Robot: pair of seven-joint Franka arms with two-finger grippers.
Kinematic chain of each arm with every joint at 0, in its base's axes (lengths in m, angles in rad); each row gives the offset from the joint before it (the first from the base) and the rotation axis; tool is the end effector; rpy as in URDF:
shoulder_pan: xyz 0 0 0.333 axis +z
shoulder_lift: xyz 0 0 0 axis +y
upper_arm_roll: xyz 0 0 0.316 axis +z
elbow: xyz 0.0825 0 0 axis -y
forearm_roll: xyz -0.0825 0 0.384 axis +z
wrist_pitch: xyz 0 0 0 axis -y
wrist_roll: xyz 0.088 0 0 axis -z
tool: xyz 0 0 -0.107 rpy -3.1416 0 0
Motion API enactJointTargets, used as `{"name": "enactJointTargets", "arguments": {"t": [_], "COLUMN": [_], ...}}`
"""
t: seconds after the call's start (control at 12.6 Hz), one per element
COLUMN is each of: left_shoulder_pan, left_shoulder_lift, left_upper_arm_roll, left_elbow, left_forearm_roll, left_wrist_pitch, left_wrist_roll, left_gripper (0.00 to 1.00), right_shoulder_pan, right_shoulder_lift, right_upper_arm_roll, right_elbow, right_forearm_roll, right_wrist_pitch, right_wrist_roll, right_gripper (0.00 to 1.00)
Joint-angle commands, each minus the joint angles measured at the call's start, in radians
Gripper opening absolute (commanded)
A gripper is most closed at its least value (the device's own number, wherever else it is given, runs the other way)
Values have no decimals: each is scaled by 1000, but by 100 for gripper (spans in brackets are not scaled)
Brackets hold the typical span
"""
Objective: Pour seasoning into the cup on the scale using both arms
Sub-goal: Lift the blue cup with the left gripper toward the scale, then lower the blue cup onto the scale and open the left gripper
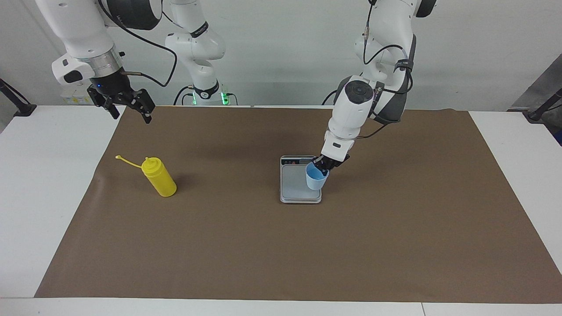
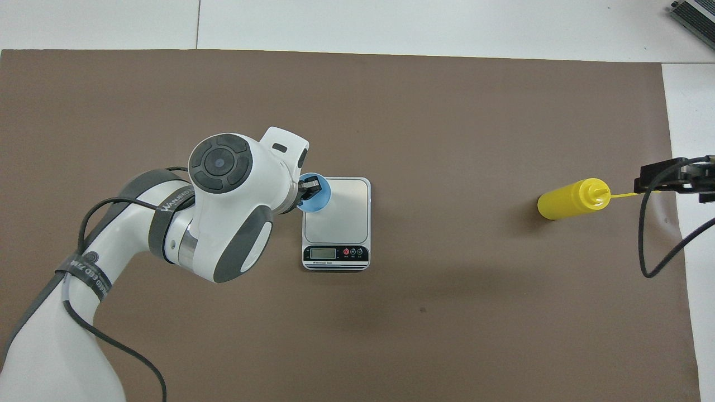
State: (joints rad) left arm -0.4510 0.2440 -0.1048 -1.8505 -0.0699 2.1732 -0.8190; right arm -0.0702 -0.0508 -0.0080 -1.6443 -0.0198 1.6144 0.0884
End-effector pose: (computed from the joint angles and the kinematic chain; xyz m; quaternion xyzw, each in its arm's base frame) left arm 0.5325 -0.3296 0.4003 0.9868 0.1515 0.0040 0.0578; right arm 0.5405 -0.0445 0.6214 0.9965 -0.0829 0.0105 0.0096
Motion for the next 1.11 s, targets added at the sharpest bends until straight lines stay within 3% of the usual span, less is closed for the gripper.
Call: {"name": "enactJointTargets", "arguments": {"t": [0.0, 0.24, 1.03], "left_shoulder_pan": [-41, -41, -52], "left_shoulder_lift": [67, 72, 78], "left_upper_arm_roll": [16, 16, 19], "left_elbow": [56, 68, 57], "left_forearm_roll": [-56, -111, -70], "left_wrist_pitch": [-24, -9, -32], "left_wrist_roll": [-22, -22, -23], "left_gripper": [3, 3, 3], "right_shoulder_pan": [-10, -10, -8], "right_shoulder_lift": [3, 3, 3], "right_upper_arm_roll": [3, 3, 3], "right_elbow": [9, 9, 9], "right_forearm_roll": [14, 14, 14], "right_wrist_pitch": [-14, -14, -16], "right_wrist_roll": [7, 7, 4], "right_gripper": [100, 100, 100]}}
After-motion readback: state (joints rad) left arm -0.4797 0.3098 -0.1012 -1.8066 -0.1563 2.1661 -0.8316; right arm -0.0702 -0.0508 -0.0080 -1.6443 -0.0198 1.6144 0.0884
